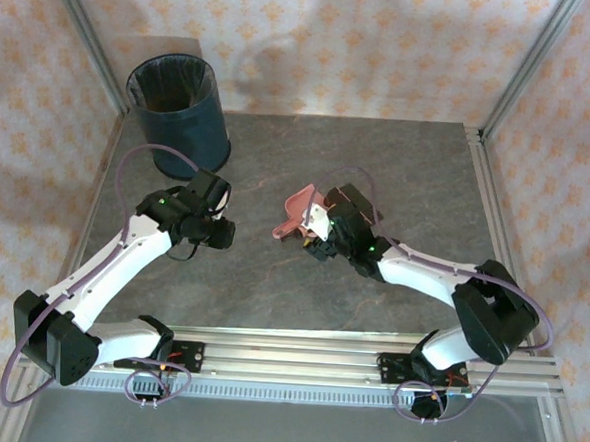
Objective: Sweep away the paper scraps from the table
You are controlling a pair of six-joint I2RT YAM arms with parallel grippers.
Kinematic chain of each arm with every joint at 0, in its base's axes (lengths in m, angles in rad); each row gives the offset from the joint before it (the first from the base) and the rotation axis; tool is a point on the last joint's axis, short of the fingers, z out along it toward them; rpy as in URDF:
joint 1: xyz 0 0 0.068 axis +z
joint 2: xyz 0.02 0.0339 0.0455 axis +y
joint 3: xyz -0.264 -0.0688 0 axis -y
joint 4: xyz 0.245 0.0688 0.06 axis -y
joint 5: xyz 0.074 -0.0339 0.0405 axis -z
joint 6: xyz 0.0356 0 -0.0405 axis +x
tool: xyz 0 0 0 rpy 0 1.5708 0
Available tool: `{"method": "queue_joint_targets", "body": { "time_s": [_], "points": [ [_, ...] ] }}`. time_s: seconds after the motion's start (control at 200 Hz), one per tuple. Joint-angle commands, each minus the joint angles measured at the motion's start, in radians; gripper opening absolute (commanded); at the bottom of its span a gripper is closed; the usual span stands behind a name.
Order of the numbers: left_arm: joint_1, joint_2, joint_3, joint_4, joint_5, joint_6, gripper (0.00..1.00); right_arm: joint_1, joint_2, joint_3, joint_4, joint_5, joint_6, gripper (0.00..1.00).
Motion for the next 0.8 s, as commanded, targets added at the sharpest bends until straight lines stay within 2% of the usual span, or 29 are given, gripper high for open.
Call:
{"method": "queue_joint_targets", "body": {
  "time_s": [0.0, 0.13, 0.305, 0.4, 0.52, 0.655, 0.796],
  "points": [
    [0.012, -0.02, -0.008, 0.032, -0.149, -0.018, 0.42, 0.004, -0.065, -0.039, 0.126, 0.109, 0.095, 0.88],
    [0.012, -0.022, -0.04, 0.131, -0.373, -0.048, 0.43, 0.004, -0.116, -0.101, 0.233, 0.249, 0.166, 0.89],
    [0.013, -0.035, -0.134, 0.348, -0.677, -0.037, 0.43, -0.001, -0.138, -0.121, 0.259, 0.554, 0.229, 0.88],
    [0.012, -0.041, -0.212, 0.52, -0.789, 0.031, 0.44, -0.026, -0.157, -0.141, 0.271, 0.671, 0.266, 0.88],
    [0.014, -0.035, -0.31, 0.757, -0.917, 0.143, 0.44, -0.102, -0.172, -0.132, 0.179, 0.768, 0.364, 0.87],
    [0.04, -0.016, -0.412, 1.035, -0.939, 0.294, 0.46, -0.193, -0.184, -0.147, 0.129, 0.783, 0.43, 0.87],
    [0.109, 0.028, -0.46, 1.17, -0.817, 0.336, 0.49, -0.281, -0.191, -0.16, 0.11, 0.717, 0.48, 0.88]
  ]
}}
